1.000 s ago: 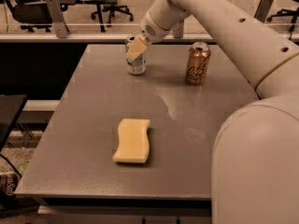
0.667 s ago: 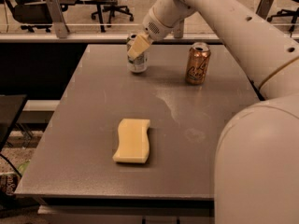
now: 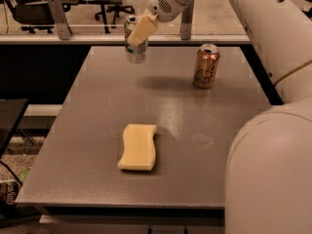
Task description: Pick 7up can
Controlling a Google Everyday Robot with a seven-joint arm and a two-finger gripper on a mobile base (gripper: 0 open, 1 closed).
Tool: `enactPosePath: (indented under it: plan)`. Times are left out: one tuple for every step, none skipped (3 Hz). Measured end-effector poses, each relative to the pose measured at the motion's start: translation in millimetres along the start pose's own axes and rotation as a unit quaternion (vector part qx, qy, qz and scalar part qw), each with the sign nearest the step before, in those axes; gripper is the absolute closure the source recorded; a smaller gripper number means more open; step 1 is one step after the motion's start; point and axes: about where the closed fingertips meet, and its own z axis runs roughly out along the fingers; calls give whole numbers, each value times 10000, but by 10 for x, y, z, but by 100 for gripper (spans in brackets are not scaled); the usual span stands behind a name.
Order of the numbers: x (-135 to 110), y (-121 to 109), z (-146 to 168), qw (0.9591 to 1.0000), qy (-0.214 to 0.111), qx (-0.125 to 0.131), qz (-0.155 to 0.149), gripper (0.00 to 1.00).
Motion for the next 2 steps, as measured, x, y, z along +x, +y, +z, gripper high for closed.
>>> enactPosePath:
  plan:
    - [-188,108,-138,9994,-87,-163,-301,100]
    - [-207,117,-157,9992,-94,-182,-331,100]
